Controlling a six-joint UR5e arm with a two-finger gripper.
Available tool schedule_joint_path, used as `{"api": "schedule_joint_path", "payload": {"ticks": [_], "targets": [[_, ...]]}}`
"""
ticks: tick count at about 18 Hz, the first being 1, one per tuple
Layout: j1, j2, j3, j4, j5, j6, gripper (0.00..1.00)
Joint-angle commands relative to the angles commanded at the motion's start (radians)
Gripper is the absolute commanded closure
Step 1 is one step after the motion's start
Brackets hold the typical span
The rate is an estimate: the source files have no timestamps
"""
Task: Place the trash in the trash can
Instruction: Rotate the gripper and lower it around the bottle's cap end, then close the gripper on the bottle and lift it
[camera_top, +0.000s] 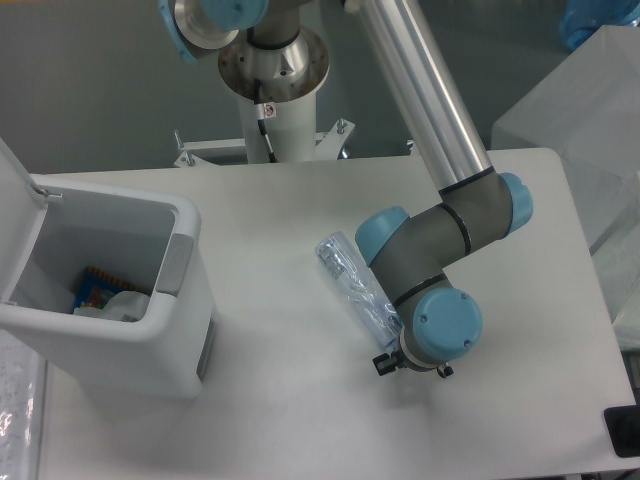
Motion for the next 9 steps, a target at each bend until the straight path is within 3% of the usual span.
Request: {"api": "schedule_joint_path", "payload": {"ticks": [6,9], "targets": [[0.009,0.074,0.041,-0.002,-0.031,0.012,0.83],[0.015,0.118,0.060,0.002,-0.128,0.017,0.87]]}}
